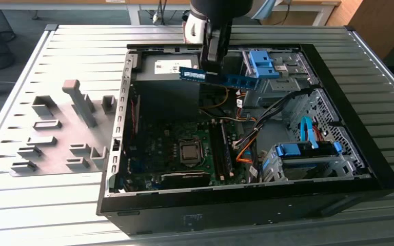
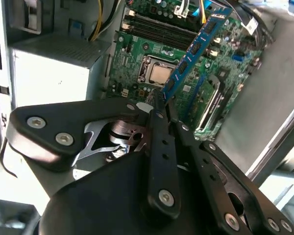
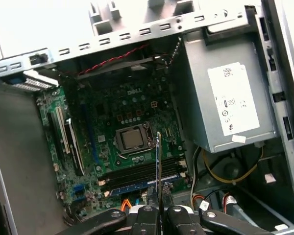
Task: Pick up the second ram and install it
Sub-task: 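Insert the second ram into the second slot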
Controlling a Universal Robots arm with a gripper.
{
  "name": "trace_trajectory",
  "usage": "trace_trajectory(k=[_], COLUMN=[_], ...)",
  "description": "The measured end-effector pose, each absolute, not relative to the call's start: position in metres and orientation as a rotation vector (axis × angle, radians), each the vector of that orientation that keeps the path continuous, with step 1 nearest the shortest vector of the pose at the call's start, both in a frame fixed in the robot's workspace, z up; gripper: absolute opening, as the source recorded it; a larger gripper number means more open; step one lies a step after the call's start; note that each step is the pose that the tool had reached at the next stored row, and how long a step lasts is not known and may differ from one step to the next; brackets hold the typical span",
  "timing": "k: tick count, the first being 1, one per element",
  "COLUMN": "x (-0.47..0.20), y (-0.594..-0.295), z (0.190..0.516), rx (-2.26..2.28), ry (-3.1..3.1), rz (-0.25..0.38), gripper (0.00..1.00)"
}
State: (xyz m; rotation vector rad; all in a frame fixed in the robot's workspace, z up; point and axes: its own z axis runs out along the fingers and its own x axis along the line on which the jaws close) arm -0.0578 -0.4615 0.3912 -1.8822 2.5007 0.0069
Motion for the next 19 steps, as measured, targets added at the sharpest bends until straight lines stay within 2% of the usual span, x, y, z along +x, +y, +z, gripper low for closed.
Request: trace_trajectory(k=[19], x=[-0.0578], y=[-0.4615], z=[0.3855], rx=[-1.424], ry=[2.787], rz=[0.003], gripper=[0.14])
